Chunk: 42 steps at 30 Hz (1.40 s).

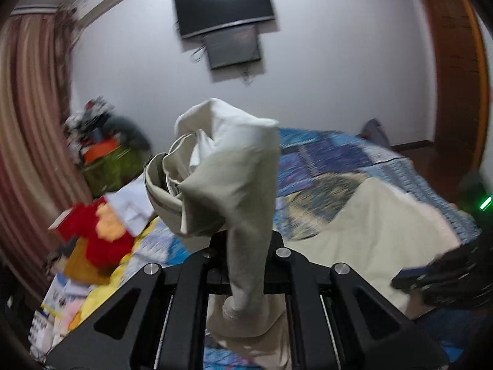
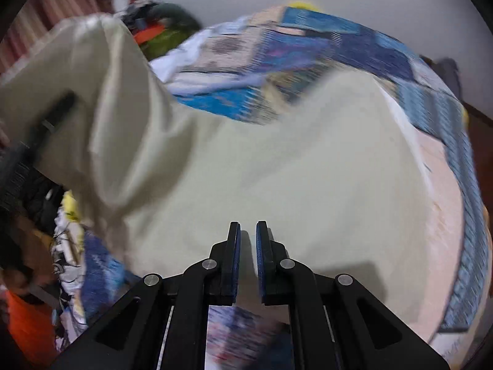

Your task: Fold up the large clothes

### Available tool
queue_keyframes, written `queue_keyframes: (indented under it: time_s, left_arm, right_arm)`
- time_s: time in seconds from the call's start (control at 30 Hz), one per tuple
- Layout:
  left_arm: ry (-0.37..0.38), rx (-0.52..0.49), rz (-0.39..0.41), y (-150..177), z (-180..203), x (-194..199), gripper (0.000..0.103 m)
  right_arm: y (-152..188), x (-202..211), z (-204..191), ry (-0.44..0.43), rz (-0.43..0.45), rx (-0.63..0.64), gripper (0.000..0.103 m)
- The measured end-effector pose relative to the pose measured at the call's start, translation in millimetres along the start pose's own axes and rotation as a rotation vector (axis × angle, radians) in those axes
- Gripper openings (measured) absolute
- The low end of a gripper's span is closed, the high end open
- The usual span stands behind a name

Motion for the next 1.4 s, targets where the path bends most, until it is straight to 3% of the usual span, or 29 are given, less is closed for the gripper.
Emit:
queue_keyframes:
  time_s: [0.1, 0.23, 0.33, 0.4, 0.6, 0.77, 0.83, 0.97, 1.0, 1.07, 1.1, 1.13, 1.27, 1.4]
  left_arm:
    - [0.075, -0.021, 0.013, -10, 32, 5, 0.007]
    - [0.168, -0.069, -0.008, -13, 79, 5, 0.006]
    - [0.243, -0.101, -0.045, -8, 108, 2, 0.006]
    - [0.302, -0.118, -0.082, -1, 126, 1, 0.006]
    - [0.508, -0.157, -0.251, 32, 174, 0, 0.006]
    - [0.7, -0.097, -0.518, 68, 198, -24, 0.006]
    - [0.688, -0.076, -0.58, 81, 199, -36, 0.007]
    - [0.663, -0.063, -0.562, 83, 197, -32, 0.015]
    - [0.657, -0.069, -0.55, 80, 196, -27, 0.022]
    - [0.672, -0.094, -0.528, 76, 197, -14, 0.048]
    - [0.681, -0.106, -0.52, 75, 195, -13, 0.072]
    - [0.686, -0.121, -0.5, 71, 194, -6, 0.084]
    - [0.644, -0.17, -0.44, 63, 183, 16, 0.085]
    - [0.632, -0.126, -0.369, 45, 144, 46, 0.085]
  right_arm:
    - [22, -12, 42, -0.01, -0.012, -0.162, 0.005]
    - [35, -16, 67, -0.125, -0.036, -0.284, 0.005]
    - [32, -2, 74, -0.099, -0.009, -0.275, 0.005]
    - [35, 23, 84, -0.049, 0.054, -0.283, 0.005]
    - [50, 96, 139, 0.068, 0.169, -0.37, 0.005]
    - [73, 150, 170, 0.174, 0.213, -0.384, 0.005]
    - [80, 164, 173, 0.179, 0.226, -0.386, 0.005]
    - [72, 179, 154, 0.17, 0.252, -0.339, 0.005]
    - [68, 182, 149, 0.169, 0.259, -0.319, 0.005]
    - [62, 188, 135, 0.152, 0.268, -0.281, 0.005]
    - [58, 188, 128, 0.138, 0.271, -0.264, 0.005]
    - [51, 187, 119, 0.116, 0.277, -0.244, 0.005]
    - [21, 180, 86, 0.043, 0.287, -0.188, 0.005]
    - [1, 165, 58, -0.003, 0.265, -0.136, 0.005]
Point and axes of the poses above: each gripper's, at about its wrist camera, not at the fingertips, and x roughly against the way its jaws point, z to its right, y to its underside, the point moved 4 cm from there along -x, roughly the way its jaws point, and after that the axes turned 4 degrees about x, right-handed, at the moved point
